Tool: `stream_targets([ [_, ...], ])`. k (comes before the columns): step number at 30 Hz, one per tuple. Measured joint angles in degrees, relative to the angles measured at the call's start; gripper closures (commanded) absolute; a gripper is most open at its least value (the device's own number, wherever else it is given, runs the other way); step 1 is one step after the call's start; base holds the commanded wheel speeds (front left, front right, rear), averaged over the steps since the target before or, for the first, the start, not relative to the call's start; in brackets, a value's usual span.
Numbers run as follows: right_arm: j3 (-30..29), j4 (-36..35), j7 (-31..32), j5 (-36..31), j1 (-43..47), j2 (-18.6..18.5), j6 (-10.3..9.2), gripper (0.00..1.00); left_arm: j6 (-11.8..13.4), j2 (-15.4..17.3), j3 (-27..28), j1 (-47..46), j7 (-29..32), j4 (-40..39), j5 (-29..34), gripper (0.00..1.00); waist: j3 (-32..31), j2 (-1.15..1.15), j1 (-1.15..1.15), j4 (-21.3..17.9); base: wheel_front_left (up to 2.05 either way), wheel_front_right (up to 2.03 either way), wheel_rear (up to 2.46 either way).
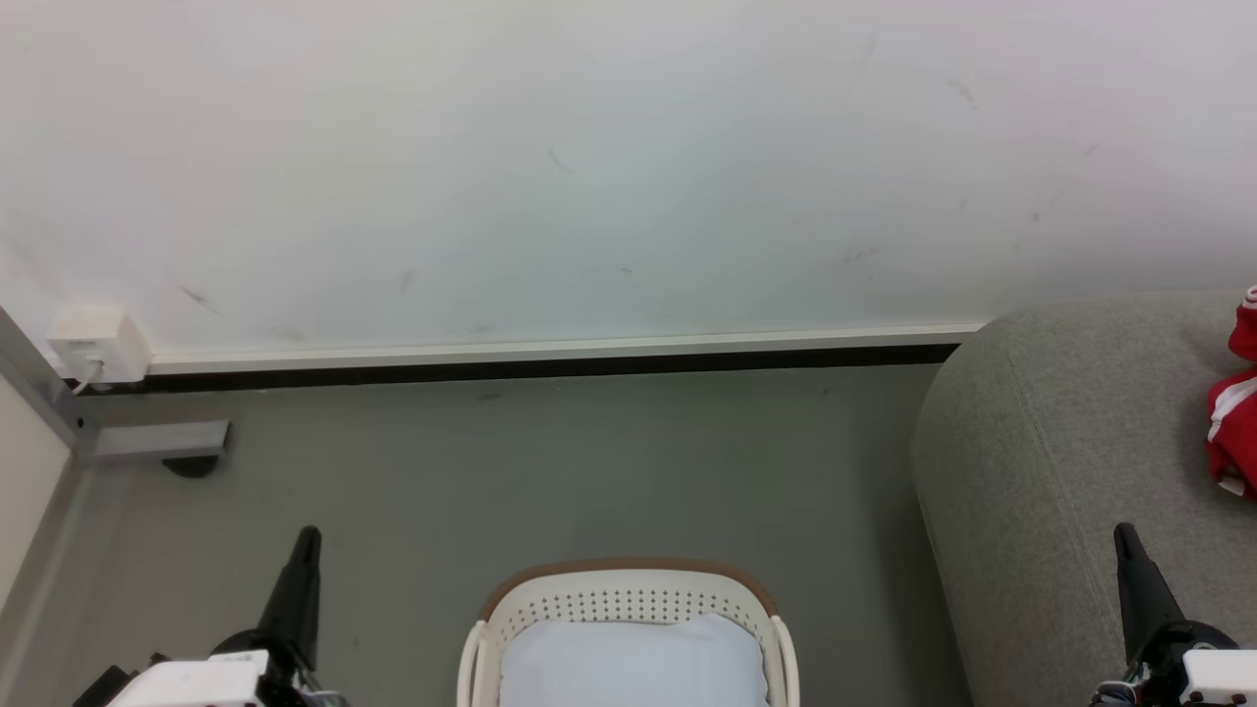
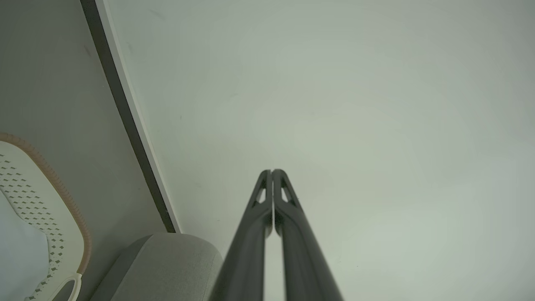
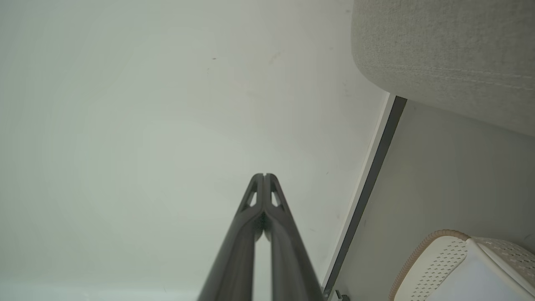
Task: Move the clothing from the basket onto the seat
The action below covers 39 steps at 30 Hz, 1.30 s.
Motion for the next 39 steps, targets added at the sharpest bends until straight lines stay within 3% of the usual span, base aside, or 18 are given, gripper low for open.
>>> stream_targets([
  [39,0.0,0.0,0.0,0.0,0.0,0.0,0.0,1.0,0.0,0.0,0.0,0.0,0.0,0.0,0.0,1.0,0.0,0.0,0.0,0.0,0.0,0.0,0.0],
])
